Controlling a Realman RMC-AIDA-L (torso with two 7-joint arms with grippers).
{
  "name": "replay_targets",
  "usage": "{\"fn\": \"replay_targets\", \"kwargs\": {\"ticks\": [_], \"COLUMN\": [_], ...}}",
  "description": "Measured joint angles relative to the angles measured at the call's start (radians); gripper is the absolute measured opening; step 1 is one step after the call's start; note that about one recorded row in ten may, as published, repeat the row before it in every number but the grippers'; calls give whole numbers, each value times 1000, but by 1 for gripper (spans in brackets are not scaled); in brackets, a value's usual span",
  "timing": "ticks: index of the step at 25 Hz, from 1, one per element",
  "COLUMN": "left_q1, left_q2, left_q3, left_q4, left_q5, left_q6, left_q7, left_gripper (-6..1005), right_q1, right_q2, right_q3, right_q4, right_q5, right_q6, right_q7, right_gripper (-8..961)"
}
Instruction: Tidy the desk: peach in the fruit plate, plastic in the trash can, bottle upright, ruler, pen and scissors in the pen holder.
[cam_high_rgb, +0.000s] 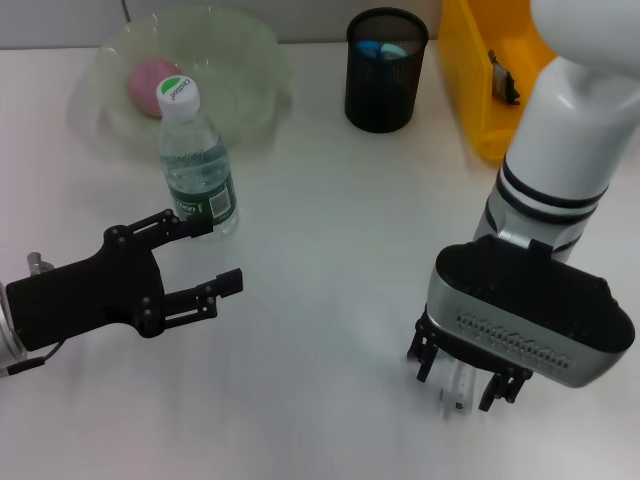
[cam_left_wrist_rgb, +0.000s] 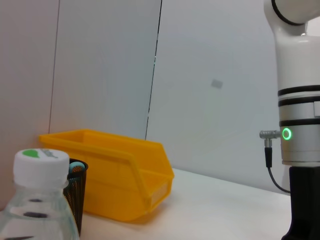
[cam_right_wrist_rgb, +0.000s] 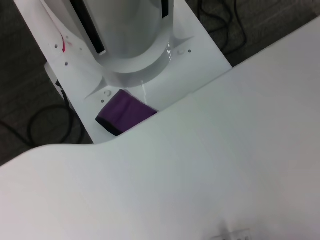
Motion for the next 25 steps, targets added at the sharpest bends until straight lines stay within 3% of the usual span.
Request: {"fn": "replay_targets", "kwargs": {"ticks": [20,25], "left_q1": [9,11], "left_q2": [1,1], "left_q3": [0,0], "left_q4": [24,26], "left_q5": [-6,-6], "left_q6": [32,35], "left_q7": [-22,-22], "left_gripper": [791,791], "right_q1": [-32,-41], "right_q2": [0,0], "right_q3": [-39,-38], "right_q4": [-28,-41], "right_q5": [8,8], "right_q6": [44,48], "right_q7": [1,7], "right_gripper": [631,430]}}
